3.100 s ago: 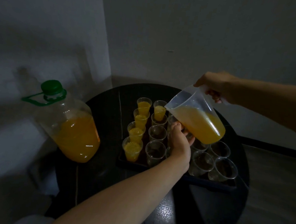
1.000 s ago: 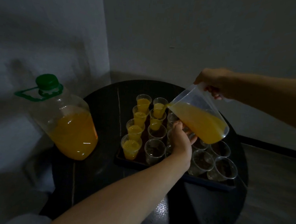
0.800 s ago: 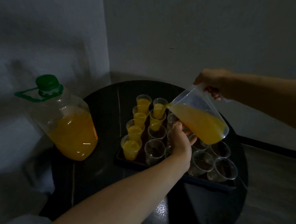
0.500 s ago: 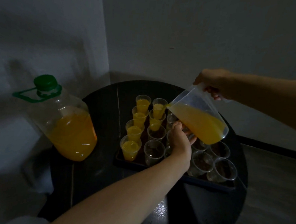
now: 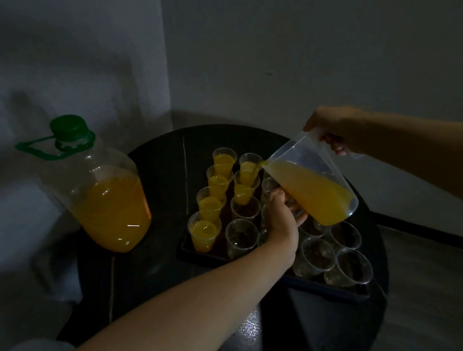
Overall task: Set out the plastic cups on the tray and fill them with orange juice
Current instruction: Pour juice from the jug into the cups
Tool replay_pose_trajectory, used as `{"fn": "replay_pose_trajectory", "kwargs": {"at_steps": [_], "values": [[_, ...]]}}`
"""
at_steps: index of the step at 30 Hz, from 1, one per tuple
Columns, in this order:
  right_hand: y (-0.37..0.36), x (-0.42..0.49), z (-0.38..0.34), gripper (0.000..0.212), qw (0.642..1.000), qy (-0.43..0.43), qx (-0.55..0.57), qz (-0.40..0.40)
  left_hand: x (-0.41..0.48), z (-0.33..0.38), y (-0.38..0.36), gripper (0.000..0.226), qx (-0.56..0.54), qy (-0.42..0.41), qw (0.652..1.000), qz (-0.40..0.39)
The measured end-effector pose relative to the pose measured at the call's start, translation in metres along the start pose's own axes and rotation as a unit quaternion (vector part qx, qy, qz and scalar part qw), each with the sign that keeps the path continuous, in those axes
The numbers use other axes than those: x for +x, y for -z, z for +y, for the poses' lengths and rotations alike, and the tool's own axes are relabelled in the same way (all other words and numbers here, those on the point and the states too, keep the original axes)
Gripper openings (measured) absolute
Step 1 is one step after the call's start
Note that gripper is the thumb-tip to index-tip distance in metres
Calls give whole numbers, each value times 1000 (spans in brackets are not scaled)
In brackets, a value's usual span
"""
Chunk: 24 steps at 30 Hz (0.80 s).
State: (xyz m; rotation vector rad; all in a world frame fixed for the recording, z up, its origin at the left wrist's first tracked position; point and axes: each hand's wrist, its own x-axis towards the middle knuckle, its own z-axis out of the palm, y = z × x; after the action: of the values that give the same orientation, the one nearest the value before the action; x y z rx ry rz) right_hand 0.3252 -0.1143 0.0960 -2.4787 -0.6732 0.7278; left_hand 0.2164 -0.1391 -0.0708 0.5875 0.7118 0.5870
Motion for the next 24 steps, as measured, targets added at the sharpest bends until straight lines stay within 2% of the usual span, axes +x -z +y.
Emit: {"fn": "replay_pose_trajectory", "kwargs": {"at_steps": [24], "values": [[0, 5, 1, 31, 1000, -4, -8, 9, -1, 1, -1, 41, -12, 3, 1000, -1]]}}
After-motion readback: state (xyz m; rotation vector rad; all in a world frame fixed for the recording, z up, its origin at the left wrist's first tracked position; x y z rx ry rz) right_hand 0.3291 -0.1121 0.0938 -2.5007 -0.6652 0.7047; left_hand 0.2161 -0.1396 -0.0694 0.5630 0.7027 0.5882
